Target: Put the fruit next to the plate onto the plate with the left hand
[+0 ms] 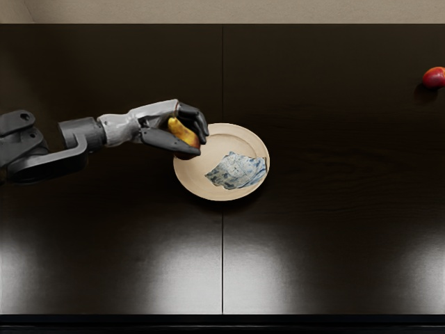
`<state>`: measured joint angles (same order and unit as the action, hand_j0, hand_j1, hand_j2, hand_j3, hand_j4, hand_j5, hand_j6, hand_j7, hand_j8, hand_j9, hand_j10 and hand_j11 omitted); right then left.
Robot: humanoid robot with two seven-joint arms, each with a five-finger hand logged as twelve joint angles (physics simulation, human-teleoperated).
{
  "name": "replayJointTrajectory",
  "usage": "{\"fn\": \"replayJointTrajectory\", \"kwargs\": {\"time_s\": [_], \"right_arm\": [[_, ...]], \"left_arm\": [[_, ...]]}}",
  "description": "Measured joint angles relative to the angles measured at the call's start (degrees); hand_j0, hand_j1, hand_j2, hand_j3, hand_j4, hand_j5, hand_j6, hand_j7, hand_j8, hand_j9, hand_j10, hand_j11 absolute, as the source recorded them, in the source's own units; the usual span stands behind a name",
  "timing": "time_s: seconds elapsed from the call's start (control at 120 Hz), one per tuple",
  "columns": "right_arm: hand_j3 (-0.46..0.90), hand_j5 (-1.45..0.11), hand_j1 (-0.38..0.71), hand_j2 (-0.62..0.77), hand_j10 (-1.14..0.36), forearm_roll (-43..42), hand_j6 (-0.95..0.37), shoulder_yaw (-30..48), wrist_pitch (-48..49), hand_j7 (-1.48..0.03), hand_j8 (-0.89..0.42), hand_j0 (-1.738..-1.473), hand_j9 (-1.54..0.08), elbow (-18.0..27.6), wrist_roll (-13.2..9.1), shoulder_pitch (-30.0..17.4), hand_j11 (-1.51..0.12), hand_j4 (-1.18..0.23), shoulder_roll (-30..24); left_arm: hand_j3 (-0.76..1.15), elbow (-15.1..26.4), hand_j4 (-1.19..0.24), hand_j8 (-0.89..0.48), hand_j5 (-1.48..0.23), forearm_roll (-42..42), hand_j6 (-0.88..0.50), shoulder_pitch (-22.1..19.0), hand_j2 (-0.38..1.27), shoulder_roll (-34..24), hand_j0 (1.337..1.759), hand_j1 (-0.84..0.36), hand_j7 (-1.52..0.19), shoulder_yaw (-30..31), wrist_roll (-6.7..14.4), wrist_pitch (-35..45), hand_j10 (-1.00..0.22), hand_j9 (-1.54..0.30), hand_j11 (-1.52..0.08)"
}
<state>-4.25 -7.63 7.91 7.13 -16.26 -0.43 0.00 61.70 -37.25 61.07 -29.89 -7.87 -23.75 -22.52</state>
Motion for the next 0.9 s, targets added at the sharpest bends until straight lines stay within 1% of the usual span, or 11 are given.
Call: {"fn": "replayJointTrajectory", "kwargs": {"time_s": [0.067,0.167,0.25,0.317,0.383,0.5,0.675,0.742,0.783,0.833,0.9], "right_arm": [[0.0,0.0,-0.35,0.0,0.0,0.0,0.0,0.0,0.0,0.0,0.0,-1.658,0.0,0.0,0.0,0.0,0.0,0.0,0.0],[0.0,0.0,-0.35,0.0,0.0,0.0,0.0,0.0,0.0,0.0,0.0,-1.658,0.0,0.0,0.0,0.1,0.0,0.0,0.0],[0.0,0.0,-0.35,0.0,0.0,0.0,0.0,0.0,0.0,0.0,0.0,-1.658,0.0,0.0,0.0,0.1,0.0,0.0,0.0],[0.0,0.0,-0.35,0.0,0.0,-0.1,0.0,0.0,0.0,0.0,0.0,-1.658,0.0,0.0,0.0,0.1,0.0,0.0,0.0],[0.0,0.0,-0.35,0.0,0.0,-0.1,0.0,0.0,0.0,0.0,0.0,-1.658,0.0,0.0,0.0,0.0,0.0,0.0,0.0],[0.0,0.0,-0.35,0.0,0.0,-0.1,0.0,0.0,0.0,0.0,0.0,-1.658,0.0,0.0,0.0,0.0,0.0,0.0,0.0],[0.0,0.0,-0.35,0.0,0.0,-0.1,0.0,0.0,0.0,0.0,0.0,-1.658,0.0,0.0,0.0,-0.1,0.0,0.0,0.0],[0.0,0.0,-0.35,0.0,0.0,-0.1,0.0,0.0,0.0,0.0,0.0,-1.658,0.0,0.0,0.0,-0.1,0.0,0.0,0.0],[0.0,0.0,-0.35,0.0,0.0,-0.1,0.0,0.0,0.0,0.0,0.0,-1.658,0.0,0.0,0.0,-0.1,0.0,0.0,0.0],[0.0,0.0,-0.35,0.0,0.0,-0.1,0.0,0.0,0.0,0.0,0.0,-1.658,0.0,0.0,0.0,-0.1,0.0,0.0,0.0],[0.0,0.0,-0.35,0.0,0.0,-0.1,0.0,0.0,0.0,0.0,0.0,-1.658,0.0,0.0,0.0,-0.1,0.0,0.0,0.0]], "left_arm": [[0.0,-0.5,-0.66,-0.54,-0.89,-0.1,-0.66,0.1,0.13,1.8,1.655,-0.43,-0.89,0.0,0.4,0.0,-0.46,-0.89,-0.88],[0.0,-2.6,-0.66,-0.54,-0.89,-0.4,-0.66,0.1,0.13,4.5,1.655,-0.44,-0.89,0.3,0.8,0.0,-0.47,-0.89,-0.88],[0.0,-5.8,-0.66,-0.54,-0.89,-0.9,-0.66,0.1,0.13,9.1,1.656,-0.44,-0.89,0.5,0.9,-0.1,-0.46,-0.89,-0.88],[0.0,-8.0,-0.65,-0.54,-0.9,-1.5,-0.65,0.3,0.13,9.8,1.655,-0.44,-0.9,0.6,0.9,-0.1,-0.46,-0.9,-0.88],[0.0,-10.3,-0.65,-0.54,-0.9,-2.2,-0.65,0.4,0.13,11.9,1.656,-0.44,-0.9,0.7,1.0,-0.2,-0.46,-0.89,-0.87],[0.0,-12.6,-0.64,-0.54,-0.9,-3.4,-0.64,0.4,0.13,12.4,1.657,-0.44,-0.9,0.9,1.0,-0.2,-0.47,-0.89,-0.87],[0.0,-13.5,-0.64,-0.54,-0.89,-3.9,-0.64,0.6,0.12,13.3,1.657,-0.44,-0.9,1.2,1.3,-0.3,-0.47,-0.88,-0.86],[0.0,-13.6,-0.64,-0.54,-0.9,-4.2,-0.64,1.1,0.12,13.9,1.657,-0.44,-0.9,1.8,2.3,-0.2,-0.47,-0.88,-0.87],[0.0,-13.7,-0.64,-0.54,-0.9,-4.4,-0.64,1.3,0.12,14.1,1.657,-0.44,-0.9,2.0,3.4,-0.2,-0.47,-0.89,-0.87],[0.0,-13.6,-0.64,-0.54,-0.89,-4.9,-0.64,2.4,0.13,14.1,1.657,-0.44,-0.9,2.2,5.4,-0.1,-0.47,-0.88,-0.87],[0.0,-13.2,-0.65,-0.54,-0.88,-6.0,-0.65,3.6,0.13,15.1,1.657,-0.44,-0.88,2.3,9.0,0.1,-0.47,-0.88,-0.86]]}}
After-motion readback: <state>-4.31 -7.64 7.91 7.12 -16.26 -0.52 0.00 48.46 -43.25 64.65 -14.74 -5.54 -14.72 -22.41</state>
